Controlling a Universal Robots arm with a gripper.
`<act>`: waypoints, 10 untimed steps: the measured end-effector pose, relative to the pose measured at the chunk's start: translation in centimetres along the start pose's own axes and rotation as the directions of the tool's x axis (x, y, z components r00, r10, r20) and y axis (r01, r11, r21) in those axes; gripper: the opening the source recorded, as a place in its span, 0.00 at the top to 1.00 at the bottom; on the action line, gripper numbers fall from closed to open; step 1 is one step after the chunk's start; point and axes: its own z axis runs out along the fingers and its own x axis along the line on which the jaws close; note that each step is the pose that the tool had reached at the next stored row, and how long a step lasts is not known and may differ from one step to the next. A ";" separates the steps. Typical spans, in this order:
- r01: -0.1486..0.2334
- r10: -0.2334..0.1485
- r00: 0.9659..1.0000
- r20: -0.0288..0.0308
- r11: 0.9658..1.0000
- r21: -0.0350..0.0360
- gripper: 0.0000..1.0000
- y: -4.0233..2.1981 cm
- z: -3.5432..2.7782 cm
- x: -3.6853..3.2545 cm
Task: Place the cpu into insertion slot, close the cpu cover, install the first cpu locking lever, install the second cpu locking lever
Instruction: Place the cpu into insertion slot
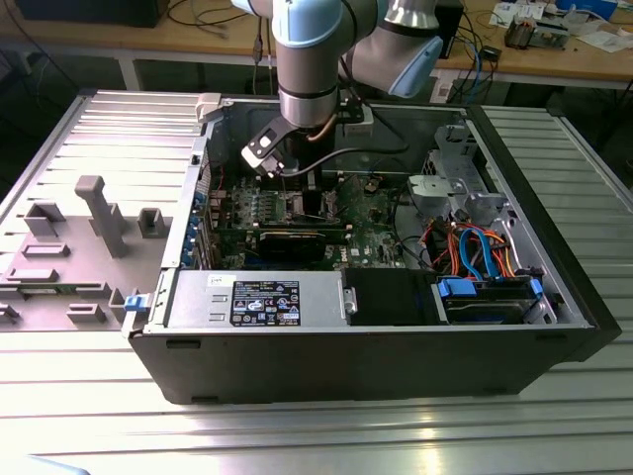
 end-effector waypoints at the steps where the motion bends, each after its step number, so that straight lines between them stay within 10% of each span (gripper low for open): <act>1: 0.000 0.000 1.000 0.000 1.000 0.000 0.38 0.01 -0.07 0.00; 10: 0.000 0.000 1.000 0.000 1.000 0.001 0.38 0.08 -0.91 0.02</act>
